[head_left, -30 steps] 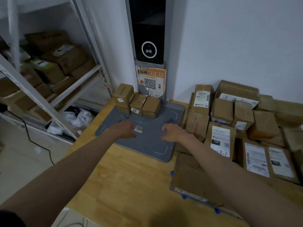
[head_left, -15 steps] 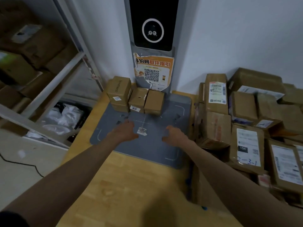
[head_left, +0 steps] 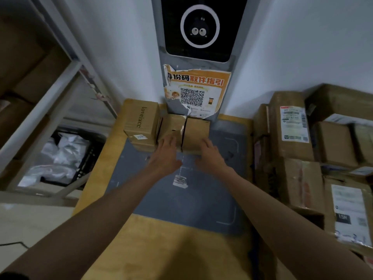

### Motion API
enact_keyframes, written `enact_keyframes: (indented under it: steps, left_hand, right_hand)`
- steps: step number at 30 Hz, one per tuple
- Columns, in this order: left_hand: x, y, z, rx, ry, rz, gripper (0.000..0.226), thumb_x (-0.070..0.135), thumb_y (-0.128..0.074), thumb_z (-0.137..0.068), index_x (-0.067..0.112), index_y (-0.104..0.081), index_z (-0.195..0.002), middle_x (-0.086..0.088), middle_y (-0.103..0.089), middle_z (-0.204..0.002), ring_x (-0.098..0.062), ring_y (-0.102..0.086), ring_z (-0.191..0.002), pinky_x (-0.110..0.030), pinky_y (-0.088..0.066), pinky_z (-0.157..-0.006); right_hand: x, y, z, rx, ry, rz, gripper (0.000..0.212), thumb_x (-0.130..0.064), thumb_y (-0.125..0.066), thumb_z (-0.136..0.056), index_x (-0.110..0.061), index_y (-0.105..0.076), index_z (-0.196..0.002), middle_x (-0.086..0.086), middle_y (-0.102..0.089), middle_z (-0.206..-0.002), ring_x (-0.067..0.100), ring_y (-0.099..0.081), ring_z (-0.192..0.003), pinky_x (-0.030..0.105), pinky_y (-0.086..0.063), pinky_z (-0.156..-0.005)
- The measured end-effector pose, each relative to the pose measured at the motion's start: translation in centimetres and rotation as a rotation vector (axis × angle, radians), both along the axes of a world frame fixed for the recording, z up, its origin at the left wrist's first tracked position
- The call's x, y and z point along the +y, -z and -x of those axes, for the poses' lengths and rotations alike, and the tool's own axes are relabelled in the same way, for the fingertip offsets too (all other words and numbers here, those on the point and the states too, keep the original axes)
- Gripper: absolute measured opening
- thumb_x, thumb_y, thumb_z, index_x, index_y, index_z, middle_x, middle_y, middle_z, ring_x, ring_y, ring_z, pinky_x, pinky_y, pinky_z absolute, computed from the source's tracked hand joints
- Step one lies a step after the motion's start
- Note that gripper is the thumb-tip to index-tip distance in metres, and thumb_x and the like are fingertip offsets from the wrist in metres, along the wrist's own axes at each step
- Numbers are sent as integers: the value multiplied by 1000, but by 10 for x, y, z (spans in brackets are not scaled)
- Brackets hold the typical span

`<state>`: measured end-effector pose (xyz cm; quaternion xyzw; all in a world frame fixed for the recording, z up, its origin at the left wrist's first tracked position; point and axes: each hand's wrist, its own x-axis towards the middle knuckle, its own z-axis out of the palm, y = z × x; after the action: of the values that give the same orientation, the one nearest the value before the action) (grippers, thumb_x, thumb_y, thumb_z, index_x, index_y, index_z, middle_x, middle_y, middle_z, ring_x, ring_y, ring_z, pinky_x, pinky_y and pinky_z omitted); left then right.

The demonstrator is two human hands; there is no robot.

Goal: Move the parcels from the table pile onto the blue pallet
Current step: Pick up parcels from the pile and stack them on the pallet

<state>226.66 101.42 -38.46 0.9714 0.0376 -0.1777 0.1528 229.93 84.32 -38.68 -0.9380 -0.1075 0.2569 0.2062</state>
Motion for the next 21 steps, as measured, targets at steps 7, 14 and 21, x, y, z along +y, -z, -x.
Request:
enact_keyframes:
  steps: [7,14,21]
  left_hand:
    - [4,19,-22,-48,109,-51,108,42,-74,-81,5,-4,-155,-8,-4,-162,-26,-4,-149,-39,-18,-119]
    - [1,22,-5,-215,157,-64,84,46,-77,-71,13,-42,-140,-4,-40,-140,-25,-31,-131,-45,-17,-117]
    - [-23,27,11,-151,-130,-73,51,55,-62,-82,16,-56,-115,-6,-42,-130,-38,-41,-121,-50,-44,-95]
  right_hand:
    - [8,20,-10,-69,-25,38,72,-21,-57,-90,-27,-23,-153,-7,-5,-162,36,-9,-147,56,-30,-112]
    - [-1,16,1,-188,101,-12,49,-47,-62,-87,-15,-45,-120,6,-28,-143,38,-39,-124,55,-46,-92]
    - [11,20,-5,-147,243,67,75,-59,-71,-77,-13,-36,-124,10,-24,-132,37,-43,-117,56,-49,-89]
